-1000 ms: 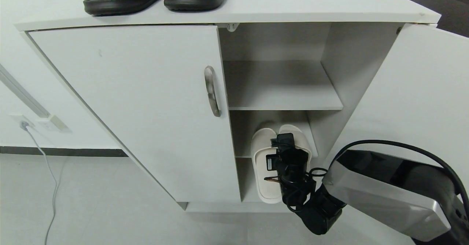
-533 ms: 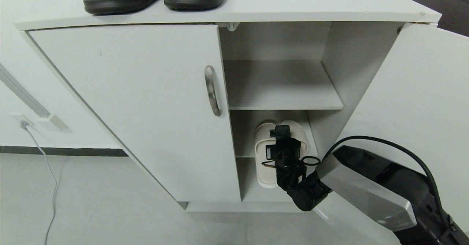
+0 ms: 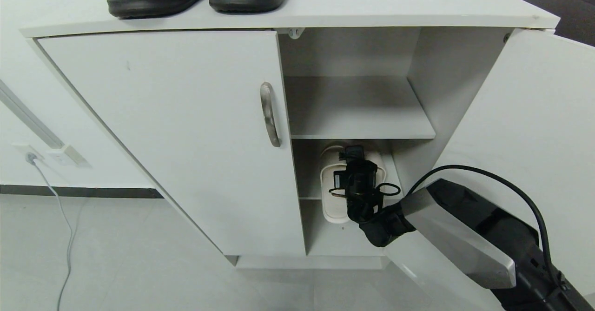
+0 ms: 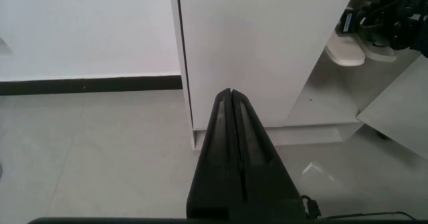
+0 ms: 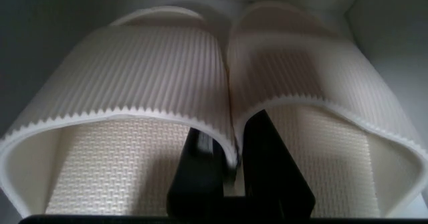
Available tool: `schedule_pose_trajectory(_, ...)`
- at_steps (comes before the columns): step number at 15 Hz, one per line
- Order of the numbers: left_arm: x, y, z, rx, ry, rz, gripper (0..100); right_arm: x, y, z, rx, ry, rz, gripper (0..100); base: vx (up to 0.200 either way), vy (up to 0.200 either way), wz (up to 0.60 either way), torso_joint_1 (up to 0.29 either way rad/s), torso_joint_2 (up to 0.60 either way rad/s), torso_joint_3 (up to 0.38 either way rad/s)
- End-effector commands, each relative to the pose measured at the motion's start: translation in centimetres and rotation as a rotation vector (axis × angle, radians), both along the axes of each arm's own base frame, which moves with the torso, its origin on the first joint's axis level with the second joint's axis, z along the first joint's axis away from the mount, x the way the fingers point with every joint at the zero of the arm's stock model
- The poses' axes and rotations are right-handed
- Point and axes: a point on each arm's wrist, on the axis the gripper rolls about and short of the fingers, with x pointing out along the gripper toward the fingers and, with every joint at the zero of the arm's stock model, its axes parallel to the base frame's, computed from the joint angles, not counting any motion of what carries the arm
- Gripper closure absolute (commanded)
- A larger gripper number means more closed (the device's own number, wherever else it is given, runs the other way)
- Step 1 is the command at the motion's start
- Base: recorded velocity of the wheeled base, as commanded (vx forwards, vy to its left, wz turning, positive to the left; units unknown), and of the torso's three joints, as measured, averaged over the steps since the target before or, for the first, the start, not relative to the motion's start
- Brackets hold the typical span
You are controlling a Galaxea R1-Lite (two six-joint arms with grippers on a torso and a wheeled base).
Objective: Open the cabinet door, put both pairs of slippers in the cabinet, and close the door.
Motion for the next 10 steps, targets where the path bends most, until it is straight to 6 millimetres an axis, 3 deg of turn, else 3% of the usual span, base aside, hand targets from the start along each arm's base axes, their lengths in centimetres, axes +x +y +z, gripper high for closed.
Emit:
schedule_pose_trajectory(1,0.0,0.0,0.0,0.000,0.001,0.000,100,0.3,-0.1,0.4,0.004,-0.007,-0.001,100,0.000,0.000,0.00,0.000,0.00,0.000)
schedule_pose_trajectory(10,0.0,0.0,0.0,0.000,0.001,0.000,100,2.4,0.1,1.4,0.016,-0.018,-0.003,100,0.000,0.000,0.00,0.000,0.00,0.000)
